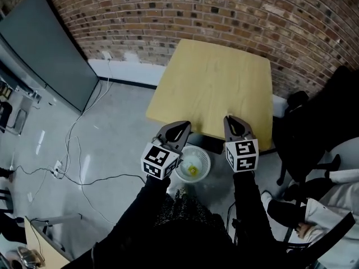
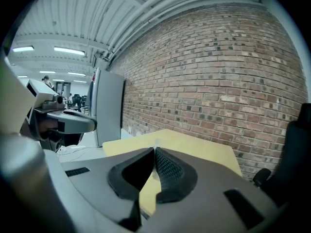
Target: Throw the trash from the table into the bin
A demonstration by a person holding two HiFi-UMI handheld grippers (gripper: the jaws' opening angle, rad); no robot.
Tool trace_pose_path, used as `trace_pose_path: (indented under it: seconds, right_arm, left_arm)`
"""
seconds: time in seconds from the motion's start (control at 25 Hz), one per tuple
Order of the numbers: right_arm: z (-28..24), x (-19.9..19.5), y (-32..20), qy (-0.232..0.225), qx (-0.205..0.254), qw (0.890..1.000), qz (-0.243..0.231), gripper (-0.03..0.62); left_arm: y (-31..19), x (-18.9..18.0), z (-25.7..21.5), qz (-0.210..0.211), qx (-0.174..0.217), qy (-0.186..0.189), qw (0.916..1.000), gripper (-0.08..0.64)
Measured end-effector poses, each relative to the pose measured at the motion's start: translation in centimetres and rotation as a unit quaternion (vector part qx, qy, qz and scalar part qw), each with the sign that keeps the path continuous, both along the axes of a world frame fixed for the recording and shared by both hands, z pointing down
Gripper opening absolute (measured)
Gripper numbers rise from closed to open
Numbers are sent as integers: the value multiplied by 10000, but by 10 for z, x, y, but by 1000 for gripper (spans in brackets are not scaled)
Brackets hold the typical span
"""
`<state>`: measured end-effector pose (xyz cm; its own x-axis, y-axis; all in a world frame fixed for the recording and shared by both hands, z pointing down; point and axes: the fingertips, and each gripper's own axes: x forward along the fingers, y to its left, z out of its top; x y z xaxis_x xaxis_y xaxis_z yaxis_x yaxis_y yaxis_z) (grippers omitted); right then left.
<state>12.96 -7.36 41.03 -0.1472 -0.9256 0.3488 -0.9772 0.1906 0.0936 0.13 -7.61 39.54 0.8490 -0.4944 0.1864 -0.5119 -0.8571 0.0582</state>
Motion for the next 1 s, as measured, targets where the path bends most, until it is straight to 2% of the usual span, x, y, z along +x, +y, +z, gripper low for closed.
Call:
trace_pose_path:
  seconds: [0.36, 0.6, 0.8, 1.0]
  right_arm:
    - [33, -30, 55, -99, -207, 9989, -400, 17]
    - [60, -45, 74, -186, -392, 9976, -545, 17]
    - [95, -60, 81, -329, -670, 9950, -663, 17]
    - [143, -80, 89, -283, -1104, 9901, -825, 17]
  left_arm:
    - [49, -20, 23, -309, -157, -83, 9994, 0]
    - [69, -33, 41, -432, -282, -141, 9986, 0]
    - [79, -42, 71, -429, -462, -245, 9977, 0]
    - [81, -55, 107, -489, -759, -281, 9955, 0]
